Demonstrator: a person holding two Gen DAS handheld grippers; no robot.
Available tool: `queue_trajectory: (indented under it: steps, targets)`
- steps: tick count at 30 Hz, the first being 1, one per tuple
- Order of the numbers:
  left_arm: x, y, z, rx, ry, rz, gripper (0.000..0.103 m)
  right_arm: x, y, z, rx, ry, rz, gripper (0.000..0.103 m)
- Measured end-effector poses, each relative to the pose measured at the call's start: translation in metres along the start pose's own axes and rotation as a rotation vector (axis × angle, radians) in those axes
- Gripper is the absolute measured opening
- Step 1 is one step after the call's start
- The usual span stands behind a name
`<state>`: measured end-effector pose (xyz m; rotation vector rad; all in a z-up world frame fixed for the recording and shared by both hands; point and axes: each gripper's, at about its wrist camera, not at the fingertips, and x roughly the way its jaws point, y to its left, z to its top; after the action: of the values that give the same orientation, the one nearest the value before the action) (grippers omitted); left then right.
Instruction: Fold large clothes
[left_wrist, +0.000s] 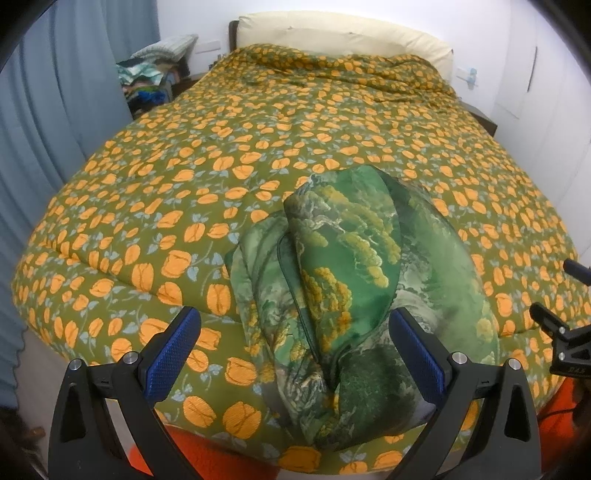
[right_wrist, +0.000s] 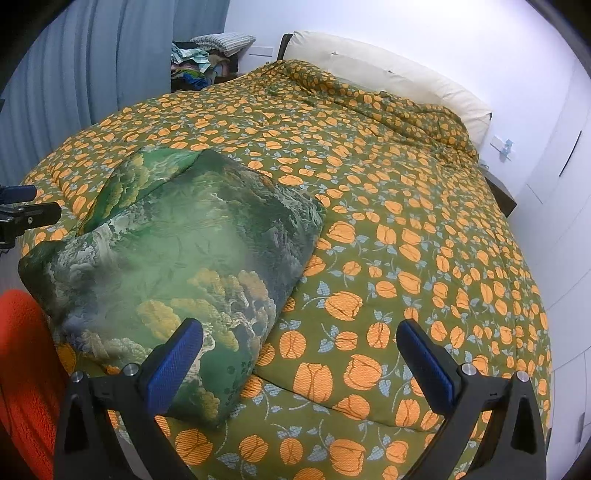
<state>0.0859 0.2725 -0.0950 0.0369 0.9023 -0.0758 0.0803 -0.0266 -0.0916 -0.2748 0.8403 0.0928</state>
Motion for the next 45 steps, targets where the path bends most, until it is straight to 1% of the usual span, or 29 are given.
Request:
queue_trajectory:
  steps: [4, 9, 15, 21, 25, 27, 30, 32, 37, 42, 45]
  targets:
    - [0.005, -0.002, -0.002, 0.009, 0.011, 0.016, 0.102, 0.001, -0.002, 0.000, 0.007, 0.006, 0.004, 0.103]
    - [0.013, -0.009, -0.008, 0.039, 0.043, 0.071, 0.102, 0.004, -0.012, -0.002, 0.056, 0.012, 0.031, 0.103]
    - [0.016, -0.008, -0.010, 0.019, 0.044, 0.095, 0.101, 0.010, -0.023, -0.004, 0.110, 0.040, 0.048, 0.103]
    - [0.014, -0.008, -0.008, 0.038, 0.024, 0.130, 0.101, 0.017, -0.033, -0.006, 0.144, 0.077, 0.028, 0.103]
    - [0.013, -0.004, -0.008, 0.022, 0.018, 0.156, 0.101, 0.024, -0.039, -0.006, 0.150, 0.120, -0.023, 0.103]
    - [0.013, -0.005, -0.008, 0.030, 0.019, 0.172, 0.101, 0.022, -0.041, -0.007, 0.143, 0.116, -0.035, 0.103]
    - [0.014, -0.006, -0.010, 0.050, 0.033, 0.184, 0.102, 0.016, -0.043, -0.007, 0.130, 0.085, -0.048, 0.103]
    - [0.015, -0.004, -0.011, 0.041, 0.045, 0.180, 0.102, 0.011, -0.044, -0.006, 0.111, 0.061, -0.072, 0.103]
    - [0.017, 0.002, -0.010, -0.014, 0.070, 0.132, 0.102, 0.000, -0.046, -0.003, 0.073, 0.023, -0.110, 0.103]
    - [0.016, 0.000, -0.010, -0.010, 0.068, 0.120, 0.102, -0.004, -0.050, -0.002, 0.072, 0.016, -0.142, 0.103]
    - [0.017, -0.002, -0.010, 0.002, 0.071, 0.126, 0.102, -0.006, -0.053, -0.002, 0.072, 0.017, -0.159, 0.103]
